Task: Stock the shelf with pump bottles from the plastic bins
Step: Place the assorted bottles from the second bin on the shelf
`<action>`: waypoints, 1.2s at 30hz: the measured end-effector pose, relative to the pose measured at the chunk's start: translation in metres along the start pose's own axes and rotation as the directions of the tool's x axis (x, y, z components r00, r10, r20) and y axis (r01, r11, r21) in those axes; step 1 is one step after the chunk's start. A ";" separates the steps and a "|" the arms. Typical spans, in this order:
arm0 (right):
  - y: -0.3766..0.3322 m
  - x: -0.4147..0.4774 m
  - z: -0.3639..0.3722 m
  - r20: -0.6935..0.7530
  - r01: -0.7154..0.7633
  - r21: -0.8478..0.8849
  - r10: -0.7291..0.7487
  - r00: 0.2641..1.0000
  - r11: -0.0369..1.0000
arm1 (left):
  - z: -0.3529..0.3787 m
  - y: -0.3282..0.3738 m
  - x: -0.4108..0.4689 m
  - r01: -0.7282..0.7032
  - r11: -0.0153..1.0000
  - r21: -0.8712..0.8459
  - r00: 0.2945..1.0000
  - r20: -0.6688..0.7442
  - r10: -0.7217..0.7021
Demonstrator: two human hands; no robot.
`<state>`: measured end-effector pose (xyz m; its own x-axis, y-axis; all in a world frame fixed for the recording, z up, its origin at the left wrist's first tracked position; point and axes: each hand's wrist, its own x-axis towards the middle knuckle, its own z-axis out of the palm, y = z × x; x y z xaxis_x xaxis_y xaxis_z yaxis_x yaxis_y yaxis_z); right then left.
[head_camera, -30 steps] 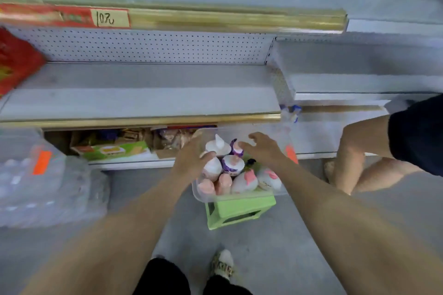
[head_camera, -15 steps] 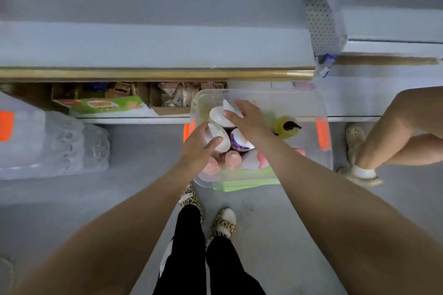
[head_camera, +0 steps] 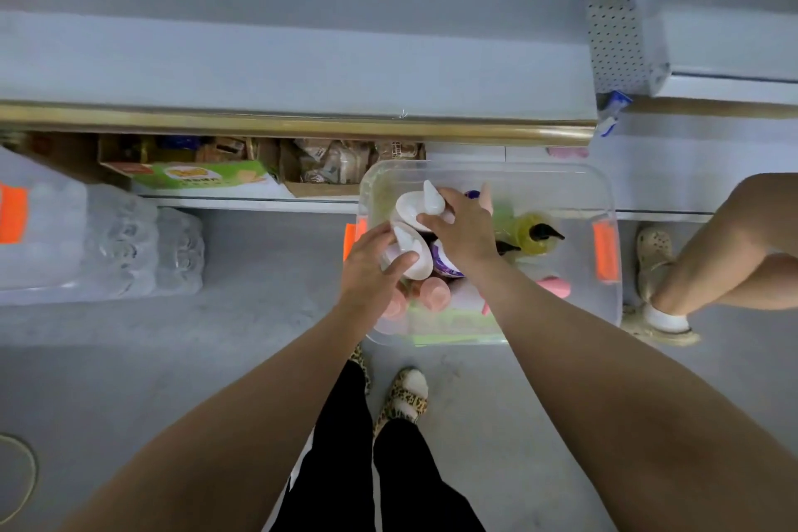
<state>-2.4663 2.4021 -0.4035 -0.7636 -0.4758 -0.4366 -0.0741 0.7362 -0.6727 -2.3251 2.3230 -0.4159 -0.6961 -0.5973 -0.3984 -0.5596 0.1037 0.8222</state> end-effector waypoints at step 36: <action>-0.065 -0.041 -0.169 -0.251 0.413 0.398 -0.335 0.908 0.819 | -0.009 0.013 0.060 -0.023 1.000 0.000 0.916 0.400 0.021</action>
<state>-2.5386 2.4549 -0.2406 -0.8296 -0.5579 -0.0207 -0.1207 0.2154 -0.9690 -2.3700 2.2815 -0.4252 -0.8294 -0.2267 -0.5105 -0.5436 0.1169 0.8312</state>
